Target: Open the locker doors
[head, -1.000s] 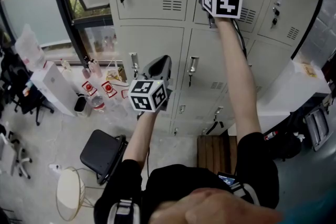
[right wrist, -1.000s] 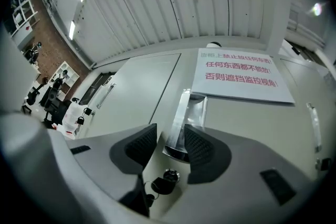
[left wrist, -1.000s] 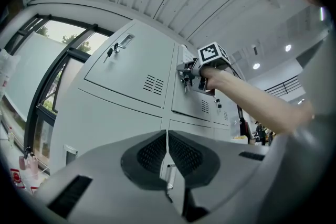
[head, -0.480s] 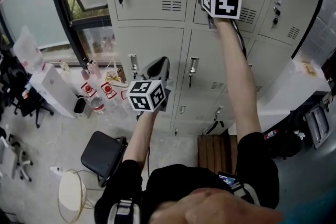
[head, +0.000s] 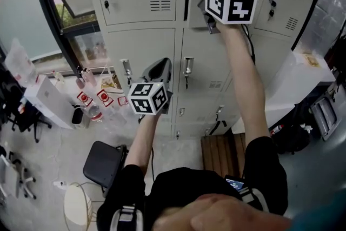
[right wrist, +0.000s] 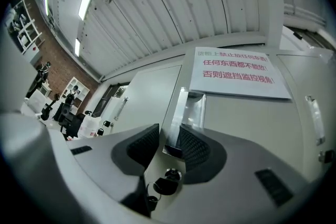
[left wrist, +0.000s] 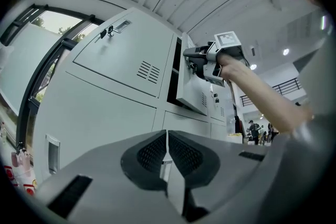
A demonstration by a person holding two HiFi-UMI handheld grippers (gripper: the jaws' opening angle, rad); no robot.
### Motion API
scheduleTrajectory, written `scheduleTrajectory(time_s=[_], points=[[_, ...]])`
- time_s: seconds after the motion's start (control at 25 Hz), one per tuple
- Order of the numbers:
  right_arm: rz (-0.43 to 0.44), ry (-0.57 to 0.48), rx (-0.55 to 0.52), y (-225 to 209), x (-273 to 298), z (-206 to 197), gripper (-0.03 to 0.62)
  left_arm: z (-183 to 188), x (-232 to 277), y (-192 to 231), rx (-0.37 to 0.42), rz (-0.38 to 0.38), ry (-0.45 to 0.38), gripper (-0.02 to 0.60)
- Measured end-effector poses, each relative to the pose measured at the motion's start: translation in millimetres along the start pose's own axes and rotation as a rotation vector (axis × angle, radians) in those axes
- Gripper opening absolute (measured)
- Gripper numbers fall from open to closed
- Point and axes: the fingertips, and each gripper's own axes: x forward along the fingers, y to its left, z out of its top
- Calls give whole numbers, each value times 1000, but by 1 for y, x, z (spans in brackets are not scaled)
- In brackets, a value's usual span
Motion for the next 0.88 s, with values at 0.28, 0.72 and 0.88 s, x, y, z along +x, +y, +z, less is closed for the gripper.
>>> scheduleTrajectory(time_s=[0.28,0.72,0.88], points=[[95,-40,51,3,-36,16,134,-6,13,-18,-1,-47,20,11],[217,-85,130,-2,-94,35,135,-17,26,-53,2,-114,45,11],[261,-89,160,-7,-115,41,135,-19,27,-64,-9,-146,57,11]])
